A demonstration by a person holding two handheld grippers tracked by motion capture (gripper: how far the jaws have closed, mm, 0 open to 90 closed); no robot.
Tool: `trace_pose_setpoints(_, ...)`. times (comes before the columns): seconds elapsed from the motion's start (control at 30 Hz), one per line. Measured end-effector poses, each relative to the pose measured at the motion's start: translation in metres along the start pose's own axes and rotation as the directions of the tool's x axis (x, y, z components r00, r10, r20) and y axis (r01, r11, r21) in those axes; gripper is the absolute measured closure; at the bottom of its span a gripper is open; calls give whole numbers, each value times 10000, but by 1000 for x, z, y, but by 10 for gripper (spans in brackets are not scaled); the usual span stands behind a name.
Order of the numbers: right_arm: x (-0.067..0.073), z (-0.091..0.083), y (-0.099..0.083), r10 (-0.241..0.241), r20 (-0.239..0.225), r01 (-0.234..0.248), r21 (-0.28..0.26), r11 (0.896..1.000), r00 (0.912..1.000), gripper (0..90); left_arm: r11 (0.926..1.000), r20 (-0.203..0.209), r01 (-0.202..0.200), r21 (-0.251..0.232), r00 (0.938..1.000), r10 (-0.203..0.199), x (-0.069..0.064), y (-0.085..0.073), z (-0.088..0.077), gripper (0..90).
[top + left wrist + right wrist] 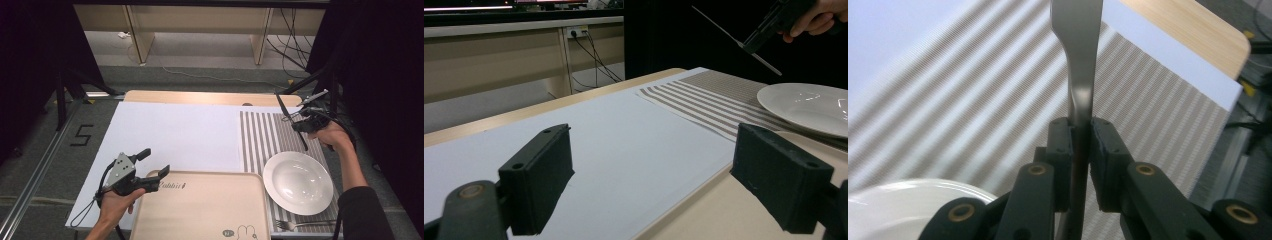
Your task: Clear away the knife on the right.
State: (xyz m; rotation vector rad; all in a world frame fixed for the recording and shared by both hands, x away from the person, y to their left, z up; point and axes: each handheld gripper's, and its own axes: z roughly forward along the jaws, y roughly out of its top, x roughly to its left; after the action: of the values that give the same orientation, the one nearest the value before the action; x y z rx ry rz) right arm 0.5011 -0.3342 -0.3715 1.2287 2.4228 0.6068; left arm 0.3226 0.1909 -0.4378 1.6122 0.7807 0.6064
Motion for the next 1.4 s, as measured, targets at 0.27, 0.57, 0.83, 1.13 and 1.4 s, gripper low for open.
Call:
trace_pose_setpoints(0.27,25,-13,-7,846,-1075,-982,-1285,9868,9906,808,10000,-29,30,-2,10000,-30,0,0,0,158)
trace_pose_setpoints(0.57,58,-32,-11,559,-2108,-1064,-2366,9658,9759,809,10000,-1,52,-33,10000,-52,-1,1,-1,158)
trace_pose_setpoints(0.83,90,-47,-15,636,-2542,-1298,-2527,9588,9650,809,9999,8,13,-126,10000,-13,-1,2,-3,158)
trace_pose_setpoints(1.13,126,-57,-27,382,-2770,-1091,-2452,9633,9601,808,9998,-13,27,-174,10000,-28,-1,2,-4,158)
trace_pose_setpoints(1.4,154,-58,-36,154,-3087,-824,-2054,9752,9510,808,9998,-46,31,-173,10000,-32,-1,2,-5,158)
